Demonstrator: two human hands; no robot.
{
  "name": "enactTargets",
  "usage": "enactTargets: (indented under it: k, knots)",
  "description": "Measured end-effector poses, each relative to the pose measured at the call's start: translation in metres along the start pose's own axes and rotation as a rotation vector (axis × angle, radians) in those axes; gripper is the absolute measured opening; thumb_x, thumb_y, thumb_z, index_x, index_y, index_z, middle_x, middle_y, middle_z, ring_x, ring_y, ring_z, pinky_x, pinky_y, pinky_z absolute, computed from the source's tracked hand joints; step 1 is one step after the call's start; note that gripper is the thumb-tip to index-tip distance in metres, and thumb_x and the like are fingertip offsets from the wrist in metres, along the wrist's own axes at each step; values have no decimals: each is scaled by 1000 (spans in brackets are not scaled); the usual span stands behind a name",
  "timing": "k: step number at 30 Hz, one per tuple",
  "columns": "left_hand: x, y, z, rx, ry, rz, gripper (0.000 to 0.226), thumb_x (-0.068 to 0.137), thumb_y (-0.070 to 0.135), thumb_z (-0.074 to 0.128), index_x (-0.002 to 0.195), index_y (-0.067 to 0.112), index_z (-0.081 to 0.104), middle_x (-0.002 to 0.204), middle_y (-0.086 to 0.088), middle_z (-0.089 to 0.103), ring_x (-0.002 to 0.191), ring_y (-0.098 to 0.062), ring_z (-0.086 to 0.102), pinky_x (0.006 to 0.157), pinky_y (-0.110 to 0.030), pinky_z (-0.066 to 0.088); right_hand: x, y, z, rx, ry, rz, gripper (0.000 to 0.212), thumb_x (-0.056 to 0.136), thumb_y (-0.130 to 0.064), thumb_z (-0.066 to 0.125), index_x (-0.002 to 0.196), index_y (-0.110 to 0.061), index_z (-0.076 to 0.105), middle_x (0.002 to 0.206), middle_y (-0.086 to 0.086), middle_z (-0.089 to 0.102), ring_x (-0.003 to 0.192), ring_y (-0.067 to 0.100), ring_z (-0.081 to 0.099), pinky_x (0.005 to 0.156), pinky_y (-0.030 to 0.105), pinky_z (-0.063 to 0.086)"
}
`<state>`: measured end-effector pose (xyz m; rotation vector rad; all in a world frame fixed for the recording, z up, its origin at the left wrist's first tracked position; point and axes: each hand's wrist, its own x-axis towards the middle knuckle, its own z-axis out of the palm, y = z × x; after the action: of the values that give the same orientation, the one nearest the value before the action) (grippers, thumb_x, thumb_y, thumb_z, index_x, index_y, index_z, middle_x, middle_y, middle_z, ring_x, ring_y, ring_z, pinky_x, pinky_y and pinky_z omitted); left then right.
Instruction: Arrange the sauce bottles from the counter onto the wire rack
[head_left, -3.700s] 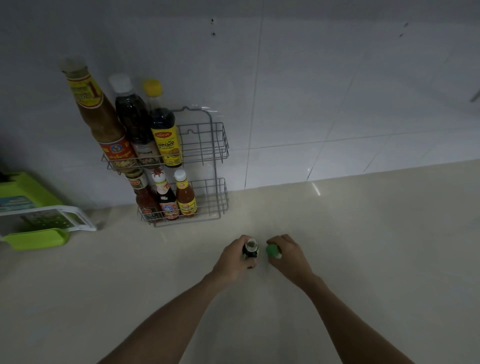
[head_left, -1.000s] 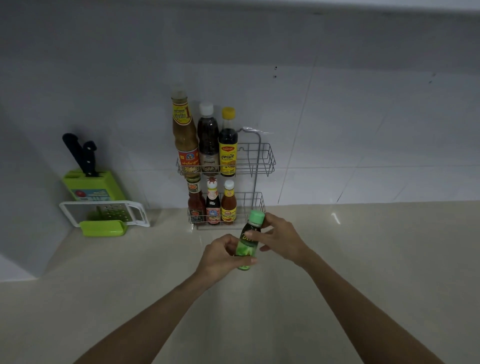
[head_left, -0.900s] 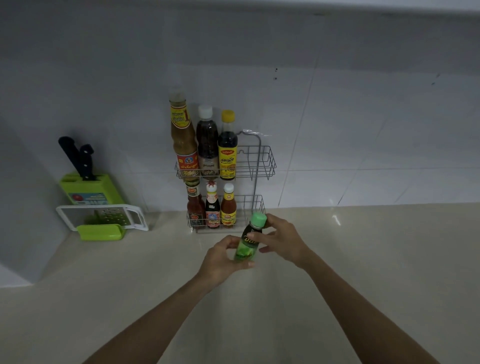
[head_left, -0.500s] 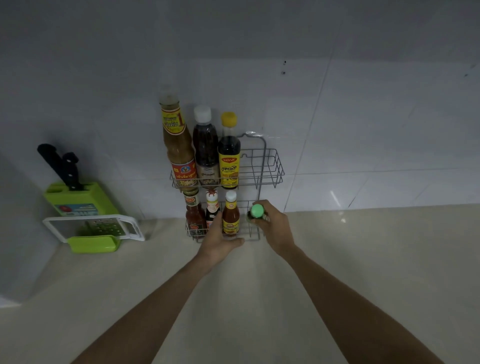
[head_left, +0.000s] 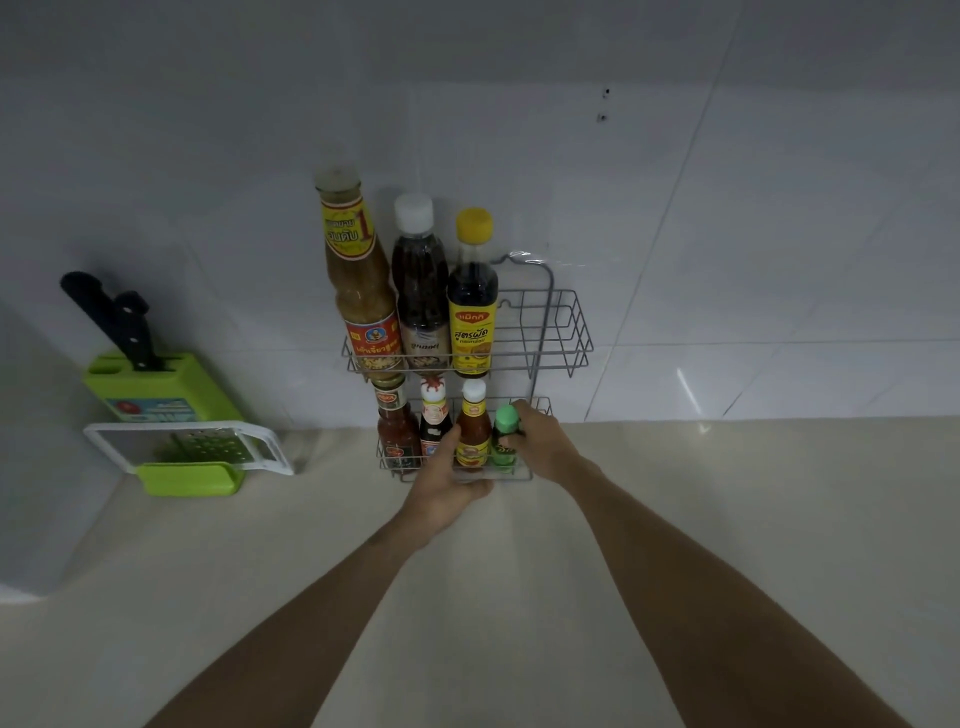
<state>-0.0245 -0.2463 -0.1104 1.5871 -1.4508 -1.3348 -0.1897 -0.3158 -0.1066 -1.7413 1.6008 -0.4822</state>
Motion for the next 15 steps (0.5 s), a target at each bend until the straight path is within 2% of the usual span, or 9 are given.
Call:
enactTargets:
  k: [2, 4, 7, 9, 12, 15]
  knots:
    - [1, -1, 0, 19, 6, -5, 97, 70, 20, 75, 152, 26, 25, 148, 7, 45, 136, -15, 43, 115, -42, 35, 0, 2, 3, -6, 15, 17, 38, 87, -12, 64, 122, -7, 49, 111, 22, 64, 105, 37, 59, 78, 34, 44]
    - [-1, 0, 0, 24, 7, -23, 93, 77, 10, 74, 153, 24, 22, 151, 7, 40, 138, -14, 38, 116, -37, 33, -2, 2, 4, -22, 15, 38, 42, 90, -14, 60, 129, -9, 45, 113, 23, 63, 107, 39, 59, 81, 37, 46]
    - [-3, 4, 0, 40, -1, -35, 87, 84, -3, 66, 154, 19, 20, 141, 12, 37, 132, -7, 34, 107, -23, 31, -13, -1, 6, -58, -18, 54, 62, 93, -10, 52, 147, -9, 22, 127, 22, 59, 116, 41, 56, 91, 42, 46]
    - [-3, 4, -2, 92, 1, -29, 82, 85, -7, 61, 153, 16, 22, 138, 10, 38, 130, -6, 34, 105, -20, 29, -22, -2, 6, -40, -26, 50, 72, 89, -7, 51, 150, -9, 12, 135, 20, 54, 122, 39, 53, 98, 45, 46]
    - [-12, 3, -9, 166, 37, -1, 73, 85, -4, 60, 150, 16, 33, 146, 5, 43, 137, -13, 39, 106, -20, 30, -37, 2, 7, -53, 3, 26, 75, 83, -1, 52, 149, -10, 16, 143, 17, 46, 131, 35, 45, 107, 45, 40]
    - [-35, 13, -17, 288, 73, 88, 57, 87, -3, 58, 140, 13, 48, 145, -7, 49, 137, -27, 42, 112, -29, 34, -68, -5, 1, -245, 18, -54, 66, 85, -7, 54, 145, -6, 28, 140, 16, 46, 132, 36, 40, 111, 43, 34]
